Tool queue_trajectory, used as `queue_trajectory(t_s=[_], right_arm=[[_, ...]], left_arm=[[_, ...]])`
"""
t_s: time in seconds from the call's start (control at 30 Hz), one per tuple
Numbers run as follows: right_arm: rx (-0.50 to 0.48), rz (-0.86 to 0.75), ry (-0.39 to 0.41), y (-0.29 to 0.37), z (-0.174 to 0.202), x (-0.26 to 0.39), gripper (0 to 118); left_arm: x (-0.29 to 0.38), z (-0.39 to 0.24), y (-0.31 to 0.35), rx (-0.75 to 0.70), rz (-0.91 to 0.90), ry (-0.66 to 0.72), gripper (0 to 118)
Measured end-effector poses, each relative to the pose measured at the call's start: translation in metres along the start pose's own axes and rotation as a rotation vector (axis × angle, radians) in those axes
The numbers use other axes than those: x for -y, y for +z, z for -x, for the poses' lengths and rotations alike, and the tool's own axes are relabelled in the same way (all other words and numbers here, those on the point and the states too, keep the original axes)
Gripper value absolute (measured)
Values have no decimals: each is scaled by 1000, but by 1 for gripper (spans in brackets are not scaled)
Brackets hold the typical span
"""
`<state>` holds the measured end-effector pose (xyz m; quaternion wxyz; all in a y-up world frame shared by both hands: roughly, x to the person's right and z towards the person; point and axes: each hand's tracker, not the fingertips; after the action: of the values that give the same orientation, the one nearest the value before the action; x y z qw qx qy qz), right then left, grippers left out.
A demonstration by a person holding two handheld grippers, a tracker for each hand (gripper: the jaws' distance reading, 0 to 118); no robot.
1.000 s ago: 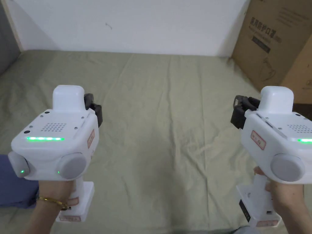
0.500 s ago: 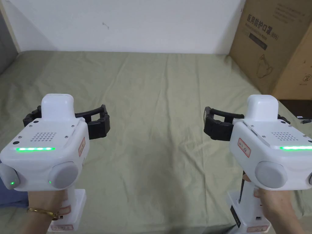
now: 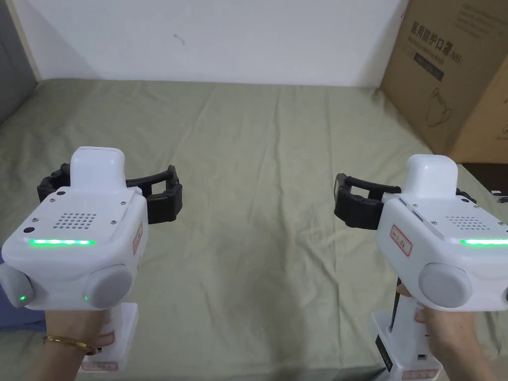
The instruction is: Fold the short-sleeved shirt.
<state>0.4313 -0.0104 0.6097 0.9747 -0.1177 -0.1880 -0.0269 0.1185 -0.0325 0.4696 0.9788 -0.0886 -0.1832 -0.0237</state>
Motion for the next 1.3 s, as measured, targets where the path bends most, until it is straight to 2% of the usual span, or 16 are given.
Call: queue_trajectory(t_s=[1.3], right_arm=[[-16,-2,12,2,4,-3,118]], left_arm=[[4,-2,0,-3,5,-28,112]])
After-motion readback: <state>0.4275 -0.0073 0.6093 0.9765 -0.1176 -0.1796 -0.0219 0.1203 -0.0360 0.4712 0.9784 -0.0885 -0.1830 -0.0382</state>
